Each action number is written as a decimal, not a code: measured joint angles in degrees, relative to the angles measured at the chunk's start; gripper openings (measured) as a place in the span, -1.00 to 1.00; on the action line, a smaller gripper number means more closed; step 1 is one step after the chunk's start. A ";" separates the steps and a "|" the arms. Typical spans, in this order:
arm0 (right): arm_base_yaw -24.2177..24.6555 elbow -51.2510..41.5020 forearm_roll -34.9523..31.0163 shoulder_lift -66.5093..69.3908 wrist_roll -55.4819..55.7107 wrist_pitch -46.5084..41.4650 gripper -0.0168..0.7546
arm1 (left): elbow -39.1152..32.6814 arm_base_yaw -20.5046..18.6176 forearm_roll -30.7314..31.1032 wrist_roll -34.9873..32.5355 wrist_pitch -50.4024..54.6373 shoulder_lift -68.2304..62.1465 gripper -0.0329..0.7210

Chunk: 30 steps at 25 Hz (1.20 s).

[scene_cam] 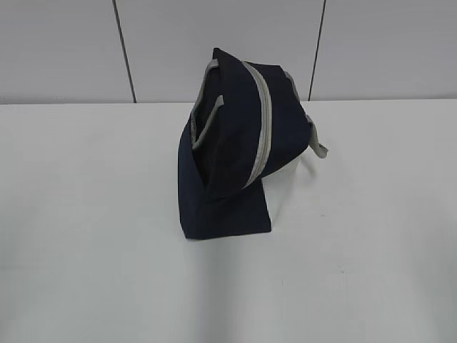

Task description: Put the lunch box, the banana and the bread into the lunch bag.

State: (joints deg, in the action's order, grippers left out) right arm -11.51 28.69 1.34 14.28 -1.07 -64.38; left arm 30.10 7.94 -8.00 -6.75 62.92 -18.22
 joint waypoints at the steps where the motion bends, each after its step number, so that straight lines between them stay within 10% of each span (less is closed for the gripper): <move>1: 1.96 0.00 0.00 -1.29 0.00 0.00 0.37 | 0.00 -1.69 0.00 0.00 0.00 0.89 -0.18; 10: 16.29 0.00 0.00 -12.15 0.00 -0.35 0.37 | 0.00 -7.67 0.00 0.00 0.24 12.36 -0.28; 30: 29.95 0.00 0.00 -15.37 0.00 -0.77 0.37 | 0.00 -8.22 -0.12 0.00 0.63 19.09 -0.29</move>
State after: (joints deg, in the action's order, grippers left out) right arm 18.44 28.69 1.34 -1.09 -1.07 -65.15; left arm 30.10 -0.27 -8.12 -6.75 63.55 0.87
